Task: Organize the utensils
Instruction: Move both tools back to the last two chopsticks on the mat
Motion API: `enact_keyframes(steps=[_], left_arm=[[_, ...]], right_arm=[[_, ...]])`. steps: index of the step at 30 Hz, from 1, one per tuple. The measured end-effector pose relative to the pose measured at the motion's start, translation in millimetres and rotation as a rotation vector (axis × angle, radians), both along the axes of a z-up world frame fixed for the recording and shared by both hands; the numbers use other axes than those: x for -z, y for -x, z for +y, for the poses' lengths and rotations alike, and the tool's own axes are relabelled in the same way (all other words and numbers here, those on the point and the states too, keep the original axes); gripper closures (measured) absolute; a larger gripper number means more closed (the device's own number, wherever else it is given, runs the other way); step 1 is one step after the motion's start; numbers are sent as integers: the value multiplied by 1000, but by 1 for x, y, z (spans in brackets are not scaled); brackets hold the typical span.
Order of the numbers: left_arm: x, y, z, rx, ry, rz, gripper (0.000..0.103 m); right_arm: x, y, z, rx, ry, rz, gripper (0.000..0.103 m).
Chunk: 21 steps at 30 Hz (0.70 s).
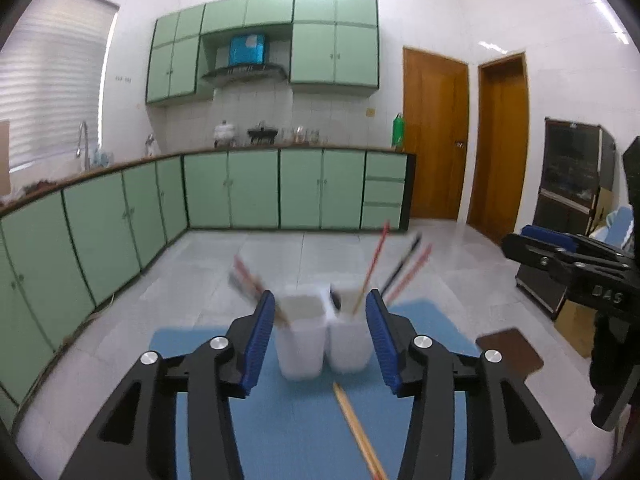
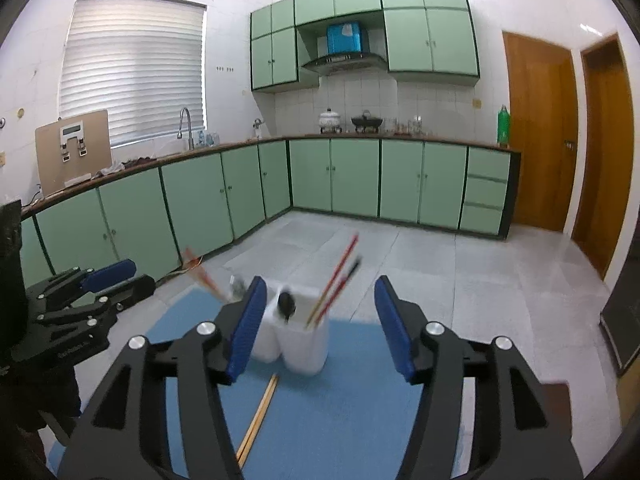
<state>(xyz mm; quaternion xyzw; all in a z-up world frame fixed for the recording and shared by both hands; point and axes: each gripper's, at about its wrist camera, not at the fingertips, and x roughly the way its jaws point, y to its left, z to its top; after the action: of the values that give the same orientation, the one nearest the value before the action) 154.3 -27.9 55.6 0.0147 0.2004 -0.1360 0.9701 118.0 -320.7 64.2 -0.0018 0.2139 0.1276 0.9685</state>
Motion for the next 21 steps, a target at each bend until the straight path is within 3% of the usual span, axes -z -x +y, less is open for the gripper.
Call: enact_keyframes(steps=[6,10,14,18,21], left_arm=[[68,20,10,-33,0,143,56],[105,33,13,-58,-16,188,53],[142,40,16,-65,-20,283,53],[173,44,16,-61,-35,387,47],[183,48,15,-62,-44,421,44]], right_arm=[[69,29,6,35,-20,121,42],[108,41,10,65,-51,198,39],[137,48,19,83,-50,272,33],[162,54,29,83,-33,337,18],[176,58,36,63,-31,378,17]])
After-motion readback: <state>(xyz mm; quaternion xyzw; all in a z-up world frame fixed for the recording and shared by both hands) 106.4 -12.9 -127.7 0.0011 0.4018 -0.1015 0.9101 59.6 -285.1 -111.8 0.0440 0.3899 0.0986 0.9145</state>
